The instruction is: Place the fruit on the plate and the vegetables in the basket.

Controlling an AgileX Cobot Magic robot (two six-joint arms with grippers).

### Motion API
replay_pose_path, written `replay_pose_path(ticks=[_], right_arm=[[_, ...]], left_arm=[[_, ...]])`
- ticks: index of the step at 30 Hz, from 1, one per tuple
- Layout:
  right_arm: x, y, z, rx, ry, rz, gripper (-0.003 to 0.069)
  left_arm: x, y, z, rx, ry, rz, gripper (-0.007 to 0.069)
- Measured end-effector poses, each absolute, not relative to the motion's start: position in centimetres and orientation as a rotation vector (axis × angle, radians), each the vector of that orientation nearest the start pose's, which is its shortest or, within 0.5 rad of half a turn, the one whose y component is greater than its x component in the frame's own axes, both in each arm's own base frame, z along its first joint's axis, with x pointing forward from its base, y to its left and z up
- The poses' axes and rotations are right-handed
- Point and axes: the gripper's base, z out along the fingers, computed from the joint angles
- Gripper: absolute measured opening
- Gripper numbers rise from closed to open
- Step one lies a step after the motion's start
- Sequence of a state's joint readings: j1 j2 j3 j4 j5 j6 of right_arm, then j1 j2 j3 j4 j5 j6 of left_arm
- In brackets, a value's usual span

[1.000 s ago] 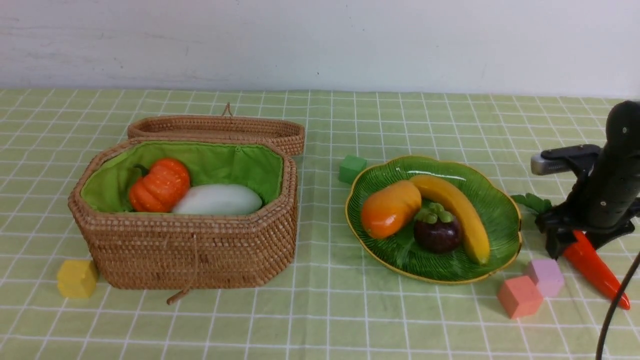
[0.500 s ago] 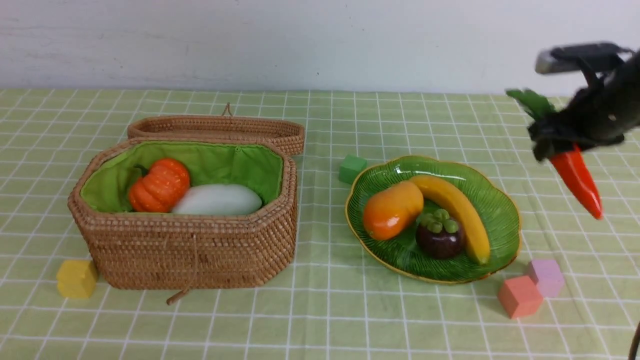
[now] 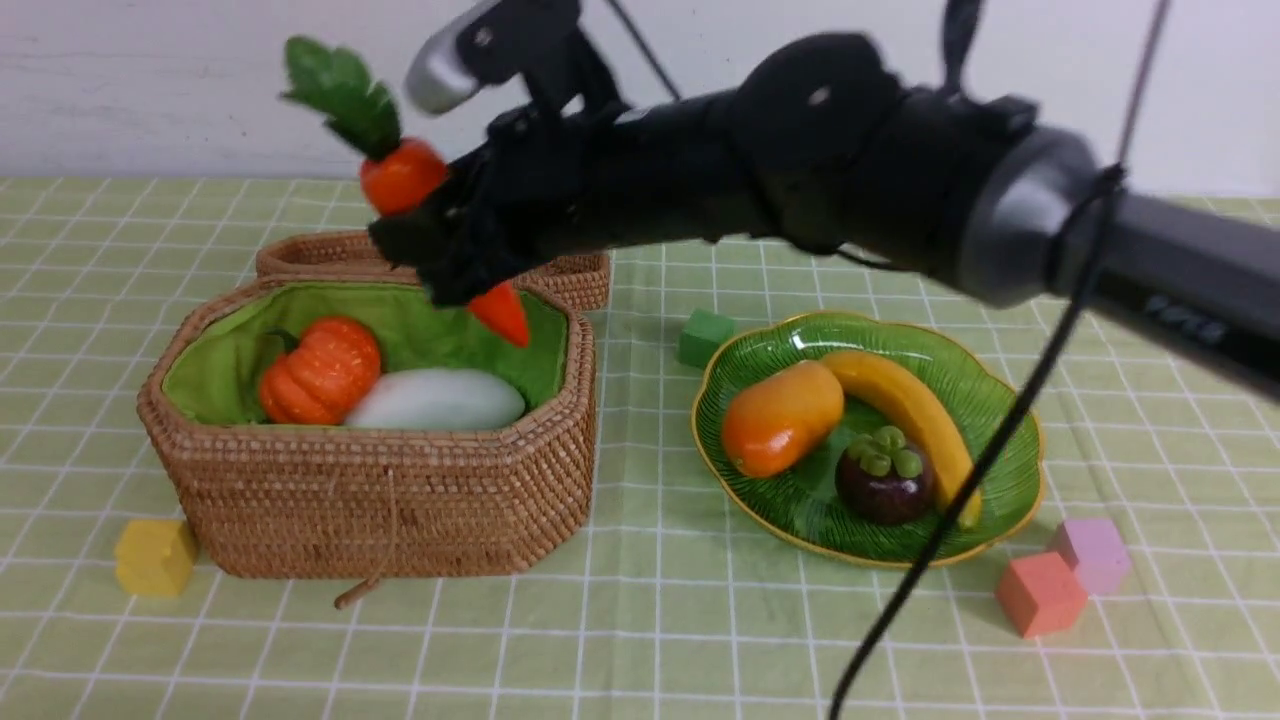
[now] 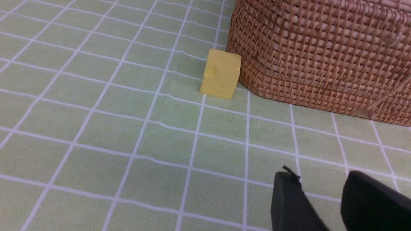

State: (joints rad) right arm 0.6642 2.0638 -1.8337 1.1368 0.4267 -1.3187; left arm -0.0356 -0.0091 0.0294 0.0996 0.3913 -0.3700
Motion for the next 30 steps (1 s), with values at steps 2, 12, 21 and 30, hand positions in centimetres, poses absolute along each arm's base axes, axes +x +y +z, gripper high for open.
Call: replay_pose_path(ticks=[2,12,21,30], right_arm=[[37.4,34.8,29.8,-1.031,1.602,0.64,0.0379],[38.6,35.3,28.1,-0.907,1.643,0.608,0.0382],[37.6,35.4,28.3,-1.044,1.632,0.629,0.0668],[35.7,29.8,32.2,-1.267,1.874,0.688,0.0532]], left_arm=[[5.2,0.2,16.9,-0.255,1.88,-0.178,0.0239],[5.2,0.2,16.9,-0.255,1.88,-0.178,0.0239],[5.2,0.2,16.9,-0.255,1.88,-0.178,0.0239],[5.2,0.2,16.9,-0.255,1.88,-0.178,0.0239]])
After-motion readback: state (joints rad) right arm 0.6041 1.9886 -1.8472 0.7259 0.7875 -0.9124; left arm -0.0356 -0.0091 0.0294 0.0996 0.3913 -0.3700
